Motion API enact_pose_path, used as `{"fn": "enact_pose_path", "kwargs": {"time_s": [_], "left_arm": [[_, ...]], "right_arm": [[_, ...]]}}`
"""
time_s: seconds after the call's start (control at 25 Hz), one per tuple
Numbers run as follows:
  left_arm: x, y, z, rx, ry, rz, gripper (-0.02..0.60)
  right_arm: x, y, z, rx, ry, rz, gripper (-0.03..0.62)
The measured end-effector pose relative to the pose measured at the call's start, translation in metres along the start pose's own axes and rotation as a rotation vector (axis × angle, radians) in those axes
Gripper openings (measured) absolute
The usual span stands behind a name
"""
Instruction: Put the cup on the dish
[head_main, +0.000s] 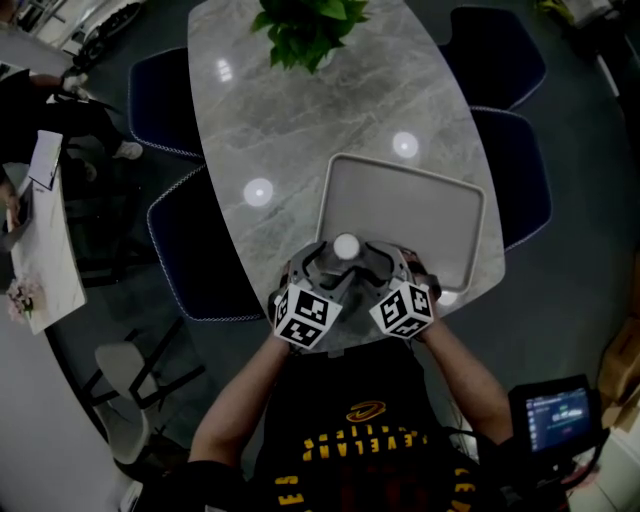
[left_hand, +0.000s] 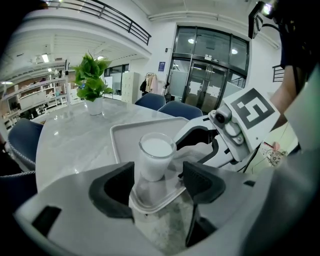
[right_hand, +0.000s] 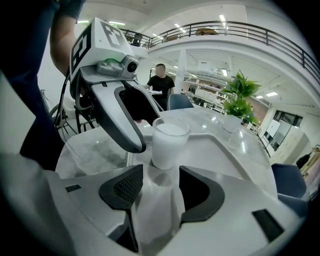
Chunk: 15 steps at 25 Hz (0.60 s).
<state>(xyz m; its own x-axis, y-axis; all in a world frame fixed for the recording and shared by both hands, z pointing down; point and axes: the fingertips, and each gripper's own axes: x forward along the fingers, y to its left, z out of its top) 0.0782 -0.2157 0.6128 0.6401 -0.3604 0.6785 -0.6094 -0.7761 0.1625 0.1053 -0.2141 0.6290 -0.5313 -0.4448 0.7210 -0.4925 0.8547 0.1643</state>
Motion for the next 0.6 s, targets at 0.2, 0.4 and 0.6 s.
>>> {"fn": "enact_pose_path", "kwargs": {"time_s": [0.2,0.4,0.6], "left_arm": [[-0.013,-0.002,-0.008,-0.011,0.004,-0.002,0.294],[-0.024,0.002,-0.011,-0.030,-0.021,0.024,0.279],[-0.053,-0.006,-0.006,-0.032,-0.060,0.055,0.180]], "right_arm": [[-0.011,0.003,0.006,0.129,-0.058,-0.020,0.227],[-0.021,0.004,0.008,0.266,-0.120,-0.036,0.227],[-0.044,0.015,0.025,0.384,-0.169,-0.043,0.225]]}}
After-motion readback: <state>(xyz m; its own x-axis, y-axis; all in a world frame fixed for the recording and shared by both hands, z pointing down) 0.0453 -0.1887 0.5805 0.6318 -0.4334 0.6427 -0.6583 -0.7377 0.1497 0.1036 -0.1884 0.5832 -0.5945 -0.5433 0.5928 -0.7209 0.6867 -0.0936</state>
